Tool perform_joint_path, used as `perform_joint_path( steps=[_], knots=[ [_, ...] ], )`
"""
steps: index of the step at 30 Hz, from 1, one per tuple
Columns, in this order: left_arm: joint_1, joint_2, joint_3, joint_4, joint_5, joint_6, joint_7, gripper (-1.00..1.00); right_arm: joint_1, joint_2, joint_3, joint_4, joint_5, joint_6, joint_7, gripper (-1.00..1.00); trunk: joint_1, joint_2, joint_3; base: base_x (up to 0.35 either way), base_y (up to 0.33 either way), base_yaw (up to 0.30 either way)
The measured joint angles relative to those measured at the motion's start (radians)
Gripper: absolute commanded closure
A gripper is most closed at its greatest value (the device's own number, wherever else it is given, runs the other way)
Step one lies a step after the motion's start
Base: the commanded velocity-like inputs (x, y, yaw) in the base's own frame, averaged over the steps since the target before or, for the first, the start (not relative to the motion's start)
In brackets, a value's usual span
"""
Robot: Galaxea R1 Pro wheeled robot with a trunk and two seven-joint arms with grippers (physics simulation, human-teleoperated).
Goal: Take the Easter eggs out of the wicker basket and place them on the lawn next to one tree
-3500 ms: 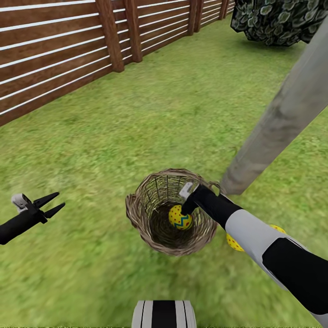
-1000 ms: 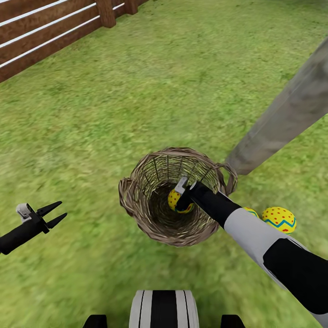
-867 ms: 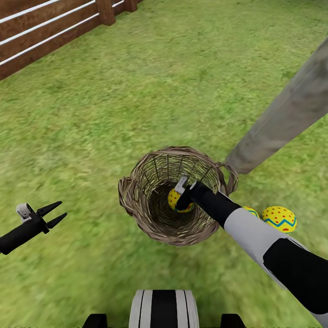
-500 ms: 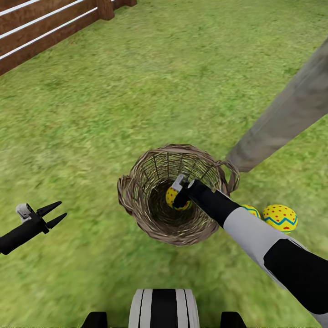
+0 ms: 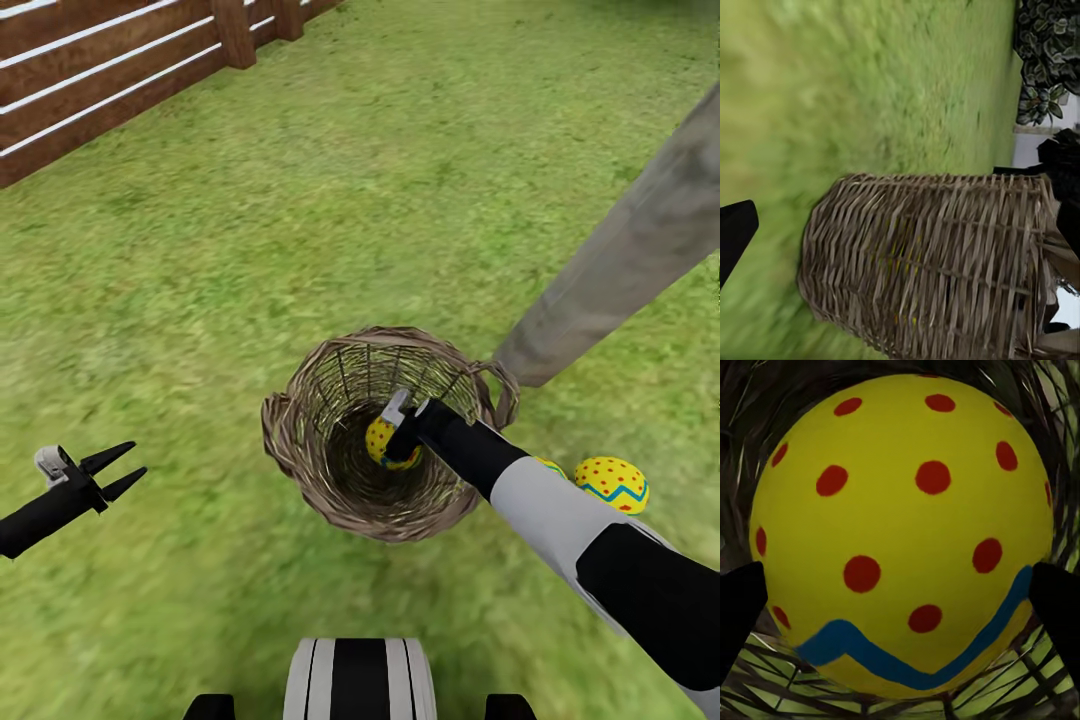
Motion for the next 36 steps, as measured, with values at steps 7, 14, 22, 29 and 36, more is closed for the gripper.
perform_joint_path(
  steps=[7,14,22,29,36],
  knots=[
    [0.000,0.001,-0.001,0.000,-0.001,0.000,0.002,-1.00,0.000,0.001,0.000,0.000,0.000,0.000,0.000,1.00,-0.003,0.002,0.027,-0.018,0.000,0.000],
    [0.000,0.002,0.000,-0.002,-0.001,0.001,0.003,-1.00,0.000,0.011,0.000,0.000,-0.001,0.000,0.000,1.00,-0.006,0.003,0.054,-0.175,0.000,0.000],
    [0.000,0.001,-0.001,0.004,-0.002,0.000,0.005,-1.00,0.000,0.026,-0.001,-0.004,-0.012,0.039,0.007,1.00,-0.010,0.005,0.085,-0.030,0.000,0.000],
    [0.000,-0.001,0.000,0.005,-0.001,0.001,0.055,-1.00,0.008,0.012,-0.020,-0.393,-0.021,0.347,0.028,1.00,-0.013,0.007,0.112,0.000,0.000,0.000],
    [0.000,-0.004,-0.007,0.004,-0.001,0.001,0.075,-1.00,0.065,-0.211,-0.210,-0.760,-0.218,0.348,0.225,1.00,-0.016,0.008,0.139,0.000,0.000,0.000]
  ],
)
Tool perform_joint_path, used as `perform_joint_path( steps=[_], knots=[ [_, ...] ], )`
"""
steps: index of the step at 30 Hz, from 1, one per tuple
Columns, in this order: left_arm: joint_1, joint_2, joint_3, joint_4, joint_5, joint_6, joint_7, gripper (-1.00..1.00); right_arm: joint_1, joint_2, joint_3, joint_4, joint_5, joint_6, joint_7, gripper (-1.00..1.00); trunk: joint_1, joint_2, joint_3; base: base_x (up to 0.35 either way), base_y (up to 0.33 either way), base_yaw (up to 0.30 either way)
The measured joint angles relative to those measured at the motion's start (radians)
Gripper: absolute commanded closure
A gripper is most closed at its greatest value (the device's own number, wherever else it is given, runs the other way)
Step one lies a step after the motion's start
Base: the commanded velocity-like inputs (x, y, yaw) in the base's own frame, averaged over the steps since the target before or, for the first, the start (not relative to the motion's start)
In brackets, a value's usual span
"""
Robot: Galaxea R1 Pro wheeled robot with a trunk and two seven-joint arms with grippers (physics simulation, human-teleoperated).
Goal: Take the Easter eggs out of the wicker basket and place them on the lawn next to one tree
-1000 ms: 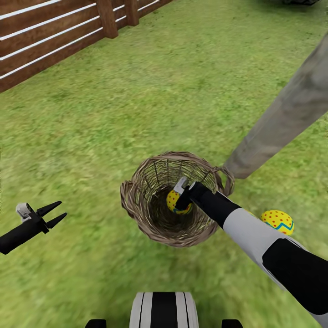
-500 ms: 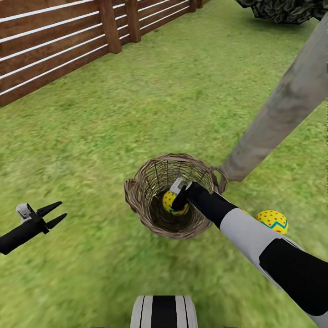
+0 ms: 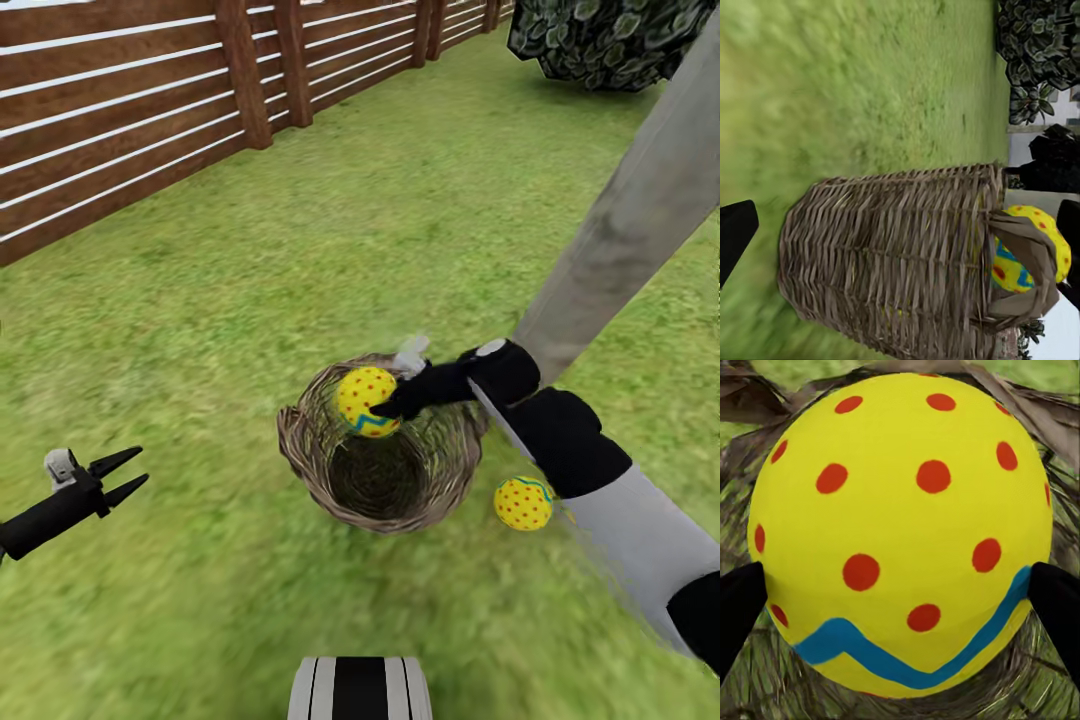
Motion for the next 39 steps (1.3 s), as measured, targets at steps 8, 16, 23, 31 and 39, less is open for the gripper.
perform_joint_path(
  steps=[8,16,23,31,39],
  knots=[
    [0.000,-0.001,-0.001,-0.003,0.002,0.000,0.027,-1.00,0.165,-0.157,-0.288,-0.050,-0.562,-0.005,0.034,1.00,-0.003,0.002,0.031,-0.107,0.000,0.000],
    [0.000,-0.002,-0.051,-0.045,0.004,-0.001,0.020,-1.00,0.484,-0.159,-0.504,-0.060,-0.693,-0.013,0.114,1.00,-0.006,0.004,0.058,-0.253,0.000,-0.029],
    [0.000,-0.025,-0.110,-0.079,0.003,-0.004,-0.175,-1.00,0.546,-0.181,-0.739,-0.043,-0.671,-0.016,0.099,1.00,-0.007,0.004,0.066,-0.003,0.000,-0.232],
    [-0.001,-0.054,-0.227,-0.169,0.006,-0.016,-0.453,-1.00,0.547,-0.177,-0.901,-0.043,-0.425,-0.065,-0.003,1.00,-0.007,0.004,0.075,0.000,-0.095,-0.239],
    [0.001,-0.136,-0.245,-0.251,0.005,-0.016,-0.454,-1.00,0.547,-0.175,-0.928,-0.044,-0.404,-0.101,-0.137,1.00,-0.007,0.004,0.084,0.000,-0.329,-0.239]
  ],
)
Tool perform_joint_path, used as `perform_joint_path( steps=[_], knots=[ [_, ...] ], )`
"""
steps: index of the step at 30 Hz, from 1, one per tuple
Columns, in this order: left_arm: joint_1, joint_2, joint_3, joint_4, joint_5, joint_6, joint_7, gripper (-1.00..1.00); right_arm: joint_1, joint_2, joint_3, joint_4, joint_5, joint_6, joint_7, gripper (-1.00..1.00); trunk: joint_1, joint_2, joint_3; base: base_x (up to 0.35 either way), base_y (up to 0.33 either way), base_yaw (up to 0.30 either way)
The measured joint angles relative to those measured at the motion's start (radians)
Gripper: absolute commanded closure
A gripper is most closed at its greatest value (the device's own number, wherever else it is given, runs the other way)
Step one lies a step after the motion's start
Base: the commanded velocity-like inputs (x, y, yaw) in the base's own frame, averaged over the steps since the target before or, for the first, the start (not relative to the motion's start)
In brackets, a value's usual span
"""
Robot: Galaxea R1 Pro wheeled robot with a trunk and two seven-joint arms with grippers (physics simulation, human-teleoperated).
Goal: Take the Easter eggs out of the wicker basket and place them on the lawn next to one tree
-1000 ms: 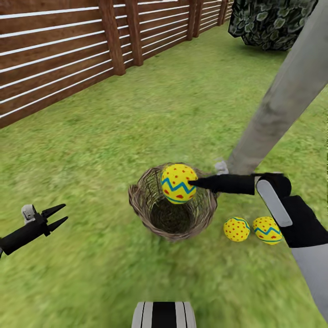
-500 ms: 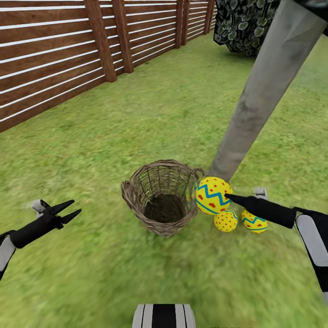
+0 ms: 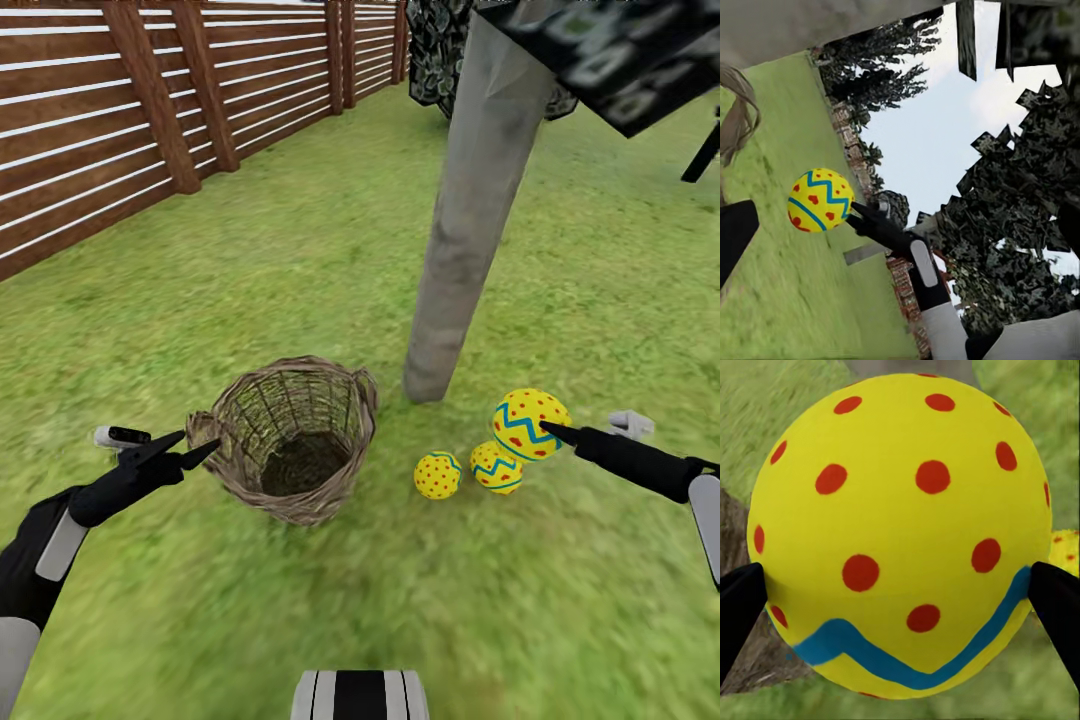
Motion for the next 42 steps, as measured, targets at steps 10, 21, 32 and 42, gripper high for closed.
perform_joint_path(
  steps=[10,21,32,42],
  knots=[
    [0.000,-0.023,-0.091,-0.003,0.006,0.000,-0.003,-1.00,0.000,0.001,0.007,-0.002,0.000,-0.034,-0.112,1.00,0.000,0.000,0.008,-0.088,-0.176,-0.131],
    [0.000,-0.031,-0.091,0.000,0.006,-0.001,-0.002,-1.00,0.000,0.005,0.042,-0.001,0.101,-0.034,-0.133,1.00,0.000,0.000,0.008,-0.208,-0.265,0.278],
    [0.020,-0.132,-0.096,0.007,0.000,0.004,0.009,-1.00,-0.020,0.043,0.283,0.009,0.189,-0.170,-0.752,1.00,0.000,0.000,0.008,-0.005,-0.345,0.282],
    [0.180,-0.182,-0.283,0.051,-0.010,-0.036,0.142,-1.00,-0.025,0.048,0.372,0.217,0.305,-0.434,-0.769,1.00,0.000,0.000,0.008,0.058,-0.346,0.014]
  ],
)
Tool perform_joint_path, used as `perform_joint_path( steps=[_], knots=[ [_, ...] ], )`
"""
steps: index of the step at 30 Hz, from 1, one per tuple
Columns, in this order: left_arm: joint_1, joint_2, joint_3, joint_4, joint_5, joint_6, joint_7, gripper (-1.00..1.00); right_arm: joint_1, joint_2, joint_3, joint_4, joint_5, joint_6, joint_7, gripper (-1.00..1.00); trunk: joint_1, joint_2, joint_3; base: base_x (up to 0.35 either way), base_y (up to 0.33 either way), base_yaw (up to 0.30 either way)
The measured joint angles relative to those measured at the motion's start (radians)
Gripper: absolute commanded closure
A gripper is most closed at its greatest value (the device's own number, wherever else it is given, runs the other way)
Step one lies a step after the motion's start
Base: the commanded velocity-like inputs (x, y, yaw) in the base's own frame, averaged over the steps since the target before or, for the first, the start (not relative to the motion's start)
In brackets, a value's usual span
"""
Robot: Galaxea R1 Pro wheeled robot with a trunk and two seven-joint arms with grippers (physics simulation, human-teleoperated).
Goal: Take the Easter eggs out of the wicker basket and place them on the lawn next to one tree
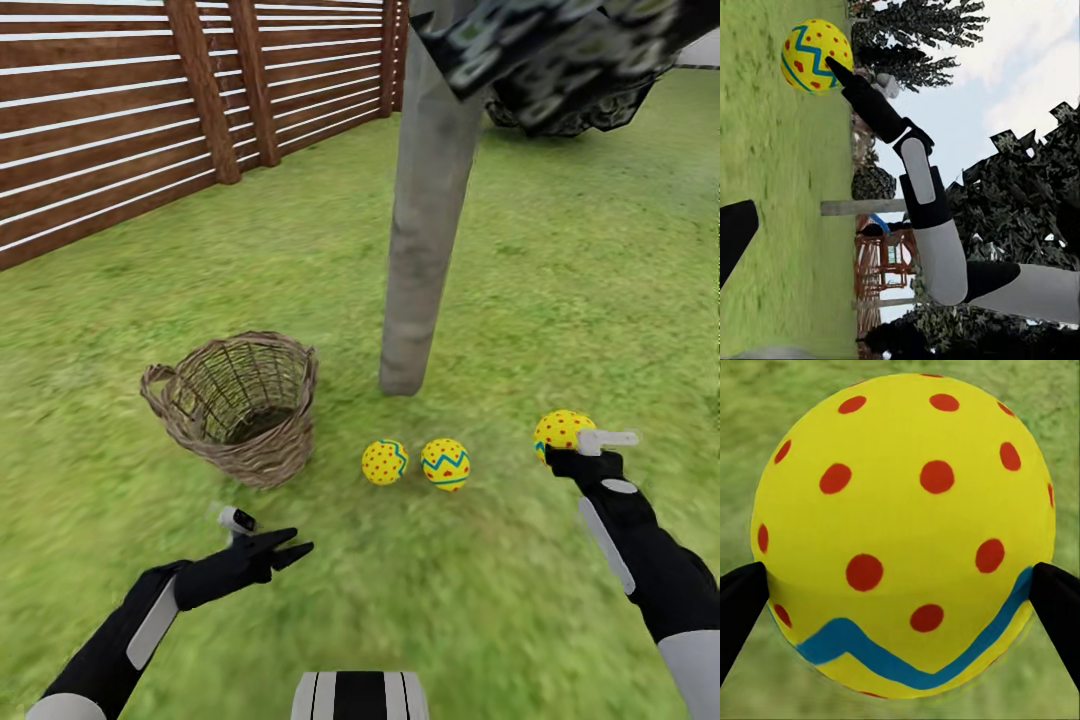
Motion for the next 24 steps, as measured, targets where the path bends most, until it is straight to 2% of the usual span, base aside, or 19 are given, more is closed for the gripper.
perform_joint_path(
  steps=[2,3,5,6,7,9,10,11,13,15,17,20,24],
  knots=[
    [0.001,-0.021,-0.014,0.039,0.000,-0.044,0.012,-1.00,-0.010,0.000,0.063,0.087,0.003,-0.106,0.001,1.00,0.000,0.000,0.000,0.151,-0.327,0.000],
    [0.001,-0.026,-0.016,0.050,0.000,-0.059,0.014,-1.00,-0.017,0.000,0.108,0.127,0.004,-0.147,0.001,1.00,0.000,0.000,0.000,0.169,-0.319,0.000],
    [0.001,-0.032,-0.018,0.055,0.002,-0.069,0.016,-1.00,-0.022,0.003,0.163,0.154,0.012,-0.174,0.000,1.00,0.000,0.000,0.000,0.144,-0.240,0.107],
    [0.001,-0.038,-0.018,0.054,0.002,-0.070,0.016,-1.00,-0.022,0.015,0.179,0.160,0.025,-0.180,0.000,1.00,0.000,0.000,0.000,0.058,-0.088,0.234],
    [0.001,-0.052,-0.018,0.051,0.003,-0.071,0.016,-1.00,-0.023,0.046,0.193,0.170,0.061,-0.184,0.000,1.00,0.000,0.000,0.000,0.030,-0.045,0.262],
    [0.002,-0.063,-0.017,0.040,0.003,-0.071,0.015,-1.00,-0.025,0.105,0.200,0.199,0.140,-0.216,-0.002,1.00,0.000,0.000,0.000,0.011,-0.018,0.279],
    [0.002,-0.069,-0.017,0.025,0.004,-0.071,0.015,-1.00,-0.034,0.131,0.201,0.220,0.165,-0.248,-0.003,1.00,0.000,0.000,0.000,0.003,-0.005,0.288],
    [0.001,-0.073,-0.016,-0.016,0.006,-0.071,0.015,-1.00,-0.055,0.158,0.201,0.264,0.182,-0.279,-0.004,1.00,0.000,0.000,0.000,0.002,-0.002,0.289],
    [0.001,-0.078,-0.016,-0.114,0.010,-0.066,0.015,-1.00,-0.111,0.194,0.201,0.379,0.197,-0.302,-0.003,1.00,0.000,0.000,0.000,0.001,-0.001,0.290],
    [0.002,-0.089,-0.015,-0.149,0.008,-0.064,0.015,-1.00,-0.152,0.207,0.200,0.466,0.199,-0.330,-0.003,1.00,0.000,0.000,0.000,0.000,0.000,0.291],
    [0.002,-0.094,-0.013,-0.152,0.005,-0.065,0.016,-1.00,-0.173,0.209,0.196,0.503,0.196,-0.393,-0.006,1.00,0.000,0.000,0.000,0.000,0.000,0.290],
    [0.002,-0.094,-0.010,-0.152,0.004,-0.065,0.016,-1.00,-0.179,0.206,0.161,0.497,0.192,-0.416,-0.166,1.00,0.000,0.000,0.000,0.000,-0.050,0.252],
    [0.001,-0.092,-0.010,-0.151,0.004,-0.065,0.016,-1.00,-0.181,0.205,0.150,0.501,0.190,-0.416,-0.195,1.00,0.000,0.000,0.000,0.041,-0.065,0.052]
  ],
)
